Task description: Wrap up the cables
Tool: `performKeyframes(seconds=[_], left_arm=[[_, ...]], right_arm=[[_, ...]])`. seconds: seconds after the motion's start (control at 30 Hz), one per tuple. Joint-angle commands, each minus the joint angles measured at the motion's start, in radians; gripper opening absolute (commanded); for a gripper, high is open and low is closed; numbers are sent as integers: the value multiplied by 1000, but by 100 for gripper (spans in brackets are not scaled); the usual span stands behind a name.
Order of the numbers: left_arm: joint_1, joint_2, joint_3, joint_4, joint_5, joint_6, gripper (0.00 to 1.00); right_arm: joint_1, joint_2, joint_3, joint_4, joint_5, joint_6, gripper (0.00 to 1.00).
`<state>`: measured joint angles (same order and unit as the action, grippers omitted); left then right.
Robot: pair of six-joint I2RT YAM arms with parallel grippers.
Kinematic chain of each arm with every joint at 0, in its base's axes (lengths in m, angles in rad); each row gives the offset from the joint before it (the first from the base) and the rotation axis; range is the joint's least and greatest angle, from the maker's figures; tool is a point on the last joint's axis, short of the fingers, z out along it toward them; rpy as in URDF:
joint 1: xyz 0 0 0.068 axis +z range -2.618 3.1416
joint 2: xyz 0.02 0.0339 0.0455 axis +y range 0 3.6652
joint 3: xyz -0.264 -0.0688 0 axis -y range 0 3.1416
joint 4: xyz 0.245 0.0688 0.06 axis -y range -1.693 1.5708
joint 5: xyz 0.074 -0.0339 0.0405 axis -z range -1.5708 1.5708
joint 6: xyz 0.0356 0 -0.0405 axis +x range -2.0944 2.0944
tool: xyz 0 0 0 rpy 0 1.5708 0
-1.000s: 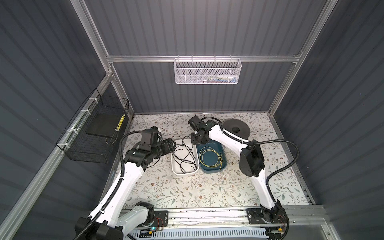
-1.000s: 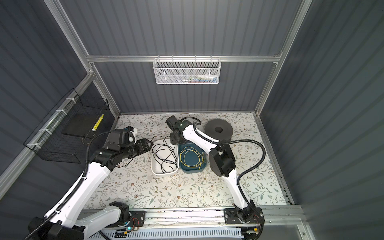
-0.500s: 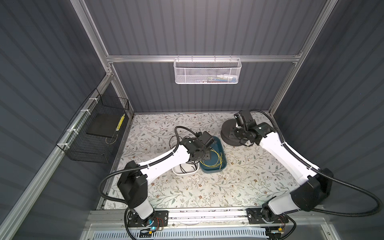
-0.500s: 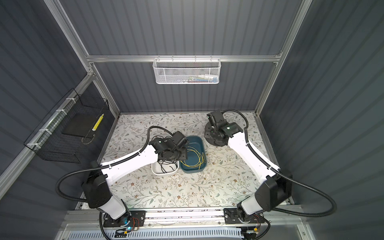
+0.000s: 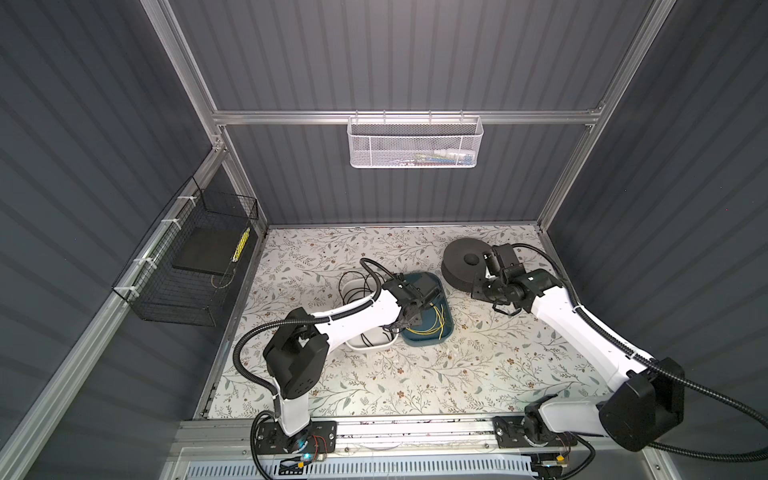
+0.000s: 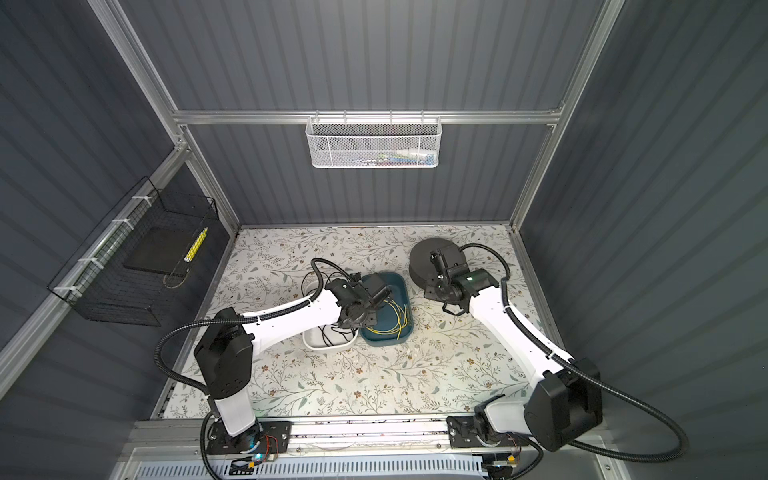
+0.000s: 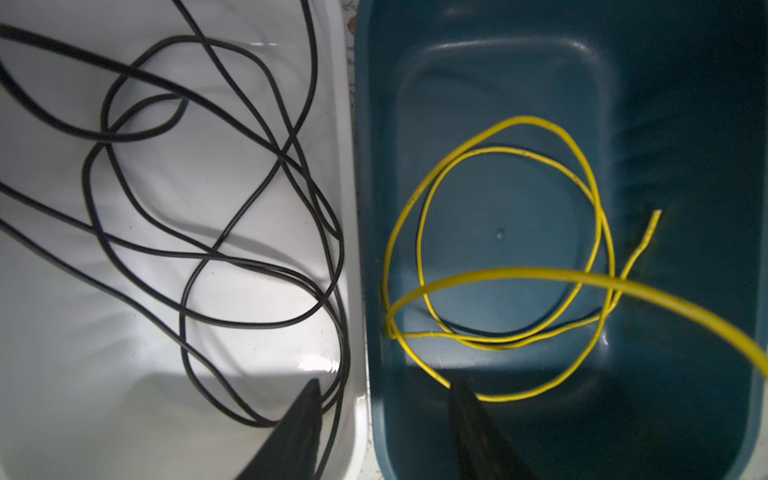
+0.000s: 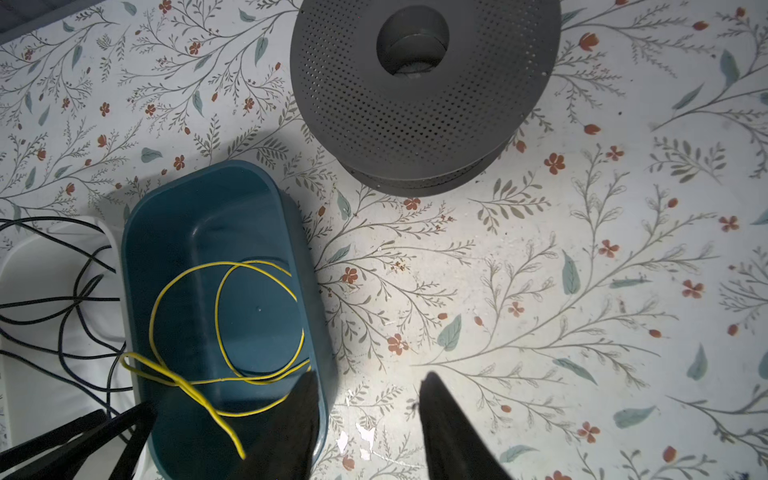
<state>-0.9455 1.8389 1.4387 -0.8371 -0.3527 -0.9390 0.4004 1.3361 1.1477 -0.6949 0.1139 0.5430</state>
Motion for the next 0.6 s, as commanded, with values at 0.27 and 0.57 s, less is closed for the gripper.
performKeyframes(seconds=[0.27, 0.57], left_arm=[[50, 26, -103, 33, -29, 27, 31], [121, 19, -141, 92, -37, 144, 21]], right_arm=[[-8, -3, -17, 25, -16, -10, 43], [-11, -17, -34, 26, -12, -11, 43]])
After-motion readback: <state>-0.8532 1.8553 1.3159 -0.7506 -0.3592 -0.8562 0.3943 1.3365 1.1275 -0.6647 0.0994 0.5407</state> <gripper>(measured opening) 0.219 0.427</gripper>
